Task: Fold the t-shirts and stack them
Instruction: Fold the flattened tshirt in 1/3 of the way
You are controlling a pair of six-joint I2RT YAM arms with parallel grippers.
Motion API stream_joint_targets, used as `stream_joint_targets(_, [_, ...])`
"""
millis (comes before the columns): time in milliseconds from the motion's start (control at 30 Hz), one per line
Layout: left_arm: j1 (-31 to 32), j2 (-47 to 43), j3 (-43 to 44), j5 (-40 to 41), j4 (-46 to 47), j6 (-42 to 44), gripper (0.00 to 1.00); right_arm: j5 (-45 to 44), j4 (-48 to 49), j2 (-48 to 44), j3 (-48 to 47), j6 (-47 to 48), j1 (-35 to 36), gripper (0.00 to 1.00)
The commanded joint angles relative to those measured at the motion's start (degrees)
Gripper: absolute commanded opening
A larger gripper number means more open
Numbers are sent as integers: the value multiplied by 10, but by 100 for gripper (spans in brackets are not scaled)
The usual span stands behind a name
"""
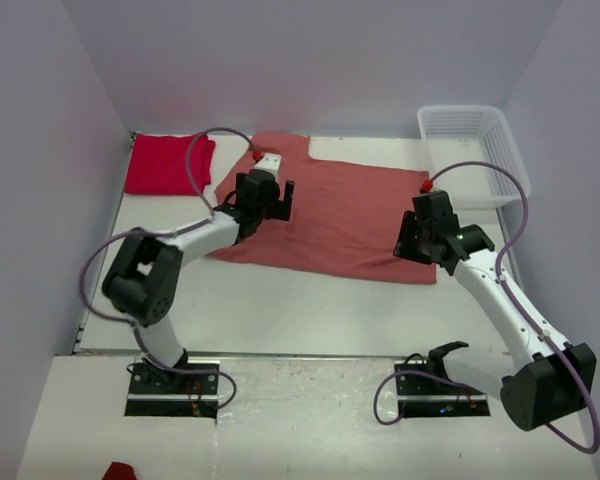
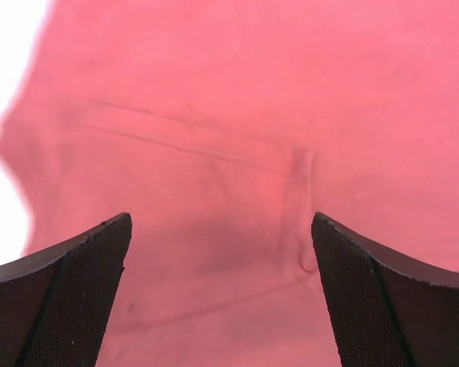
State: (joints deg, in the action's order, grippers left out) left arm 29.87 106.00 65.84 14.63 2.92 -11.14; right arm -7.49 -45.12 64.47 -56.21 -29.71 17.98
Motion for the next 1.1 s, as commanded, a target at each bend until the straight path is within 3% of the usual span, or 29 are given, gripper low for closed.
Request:
stream_joint_targets(0, [6, -162, -46, 100, 40, -103, 100, 13, 22, 0, -2, 5, -1, 40])
stream_joint_targets(100, [34, -241, -93, 127, 35, -94, 100, 26, 24, 4, -7, 1, -1, 40])
stream_joint_targets(133, [32, -250, -94, 89, 5, -100, 100, 33, 32, 4, -5, 3, -1, 40])
stream_joint_targets(167, [31, -237, -75, 69, -69, -113, 84, 37, 40, 8, -3, 7, 0, 32])
stream_joint_targets(200, [32, -225, -59, 51, -108, -126, 54, 34, 40, 15, -6, 8, 0, 4])
stream_joint_targets(233, [32, -209, -42, 42, -153, -141, 1, 27, 31, 26, -13, 9, 0, 0])
stream_joint_targets(300, [33, -175, -12, 13, -230, -181, 0, 16, 22, 64, -31, 16, -1, 0])
stream_joint_targets(367, [33, -162, -15, 0, -250, -204, 0, 11, 27, 94, -41, 24, 0, 0])
stream_joint_targets(467, [32, -149, -27, -17, -232, -218, 0, 61, 60, 156, -65, 31, 0, 0])
stream_joint_targets(667, [20, -98, 13, -18, -223, -203, 0, 71, 81, 248, -103, 8, 24, 0])
stream_joint_targets(900, [-3, -97, 30, -1, -231, -194, 0, 100, 53, 298, -128, 12, 31, 0])
stream_joint_targets(1067, [-45, -100, -8, -14, -218, -207, 0, 121, 65, 314, -133, 4, 41, 0])
